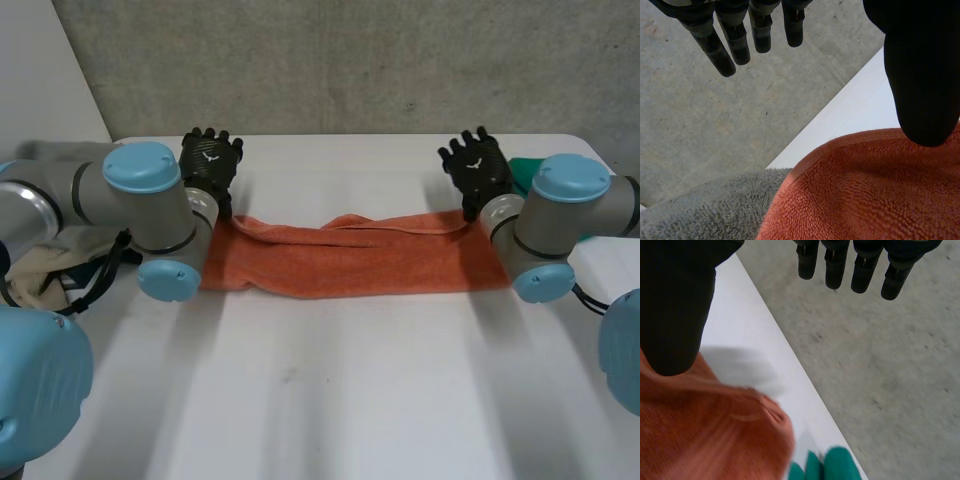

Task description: Fold the laundry.

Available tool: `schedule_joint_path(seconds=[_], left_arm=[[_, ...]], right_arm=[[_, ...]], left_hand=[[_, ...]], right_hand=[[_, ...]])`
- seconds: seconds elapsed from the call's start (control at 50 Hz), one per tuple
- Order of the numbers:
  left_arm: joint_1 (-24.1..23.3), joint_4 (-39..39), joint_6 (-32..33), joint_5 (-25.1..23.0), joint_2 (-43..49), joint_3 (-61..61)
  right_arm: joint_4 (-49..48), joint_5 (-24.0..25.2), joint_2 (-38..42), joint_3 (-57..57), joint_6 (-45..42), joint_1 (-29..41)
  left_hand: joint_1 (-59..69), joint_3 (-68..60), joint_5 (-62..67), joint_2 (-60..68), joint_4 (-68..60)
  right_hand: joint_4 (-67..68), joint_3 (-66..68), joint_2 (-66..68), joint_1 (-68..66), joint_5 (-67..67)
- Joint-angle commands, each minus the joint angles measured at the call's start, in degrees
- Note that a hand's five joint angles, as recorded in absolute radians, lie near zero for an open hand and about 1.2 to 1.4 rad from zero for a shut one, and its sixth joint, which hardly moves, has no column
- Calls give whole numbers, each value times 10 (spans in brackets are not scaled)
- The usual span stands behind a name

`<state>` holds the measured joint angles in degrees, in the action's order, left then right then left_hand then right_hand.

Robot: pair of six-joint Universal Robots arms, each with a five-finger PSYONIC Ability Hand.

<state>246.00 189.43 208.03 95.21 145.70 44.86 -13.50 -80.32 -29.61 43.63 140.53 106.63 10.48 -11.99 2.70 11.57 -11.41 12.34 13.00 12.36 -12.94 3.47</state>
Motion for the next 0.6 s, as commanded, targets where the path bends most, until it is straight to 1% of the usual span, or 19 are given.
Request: schedule_joint_path(seconds=[0.02,0.16,0.2,0.28,0.3,0.36,0.42,0.52,0.6], left_arm=[[8,1,4,-31,-34,42],[23,-20,-14,-41,-88,95],[36,-35,-31,-56,-114,117],[55,-64,-54,-74,-134,131],[62,-83,-61,-83,-140,134],[73,-102,-67,-94,-143,136],[82,-115,-70,-100,-144,137],[89,-117,-68,-106,-142,137],[87,-117,-68,-106,-140,137]], right_arm=[[-1,3,20,-21,-2,4],[15,2,55,-63,-19,2],[31,2,67,-79,-39,-3],[59,1,68,-85,-68,-9],[70,0,61,-81,-77,-12],[89,-5,32,-59,-86,-18],[92,-5,1,-32,-77,-24],[78,-4,-70,14,-17,-28],[90,5,-91,20,4,-34]], left_hand=[[-5,20,-27,-16,14],[-5,20,-27,-16,14],[-5,20,-27,-16,14],[-5,20,-27,-16,14],[-5,20,-27,-16,14],[-5,20,-27,-16,14],[-5,20,-27,-16,14],[-5,20,-27,-16,14],[-5,20,-27,-16,14]], right_hand=[[41,34,40,-35,29],[94,88,94,-88,83],[96,89,96,-90,85],[94,88,94,-88,83],[93,86,92,-87,81],[88,81,87,-82,76],[88,81,87,-82,76],[73,66,72,-67,61],[73,66,72,-67,61]])
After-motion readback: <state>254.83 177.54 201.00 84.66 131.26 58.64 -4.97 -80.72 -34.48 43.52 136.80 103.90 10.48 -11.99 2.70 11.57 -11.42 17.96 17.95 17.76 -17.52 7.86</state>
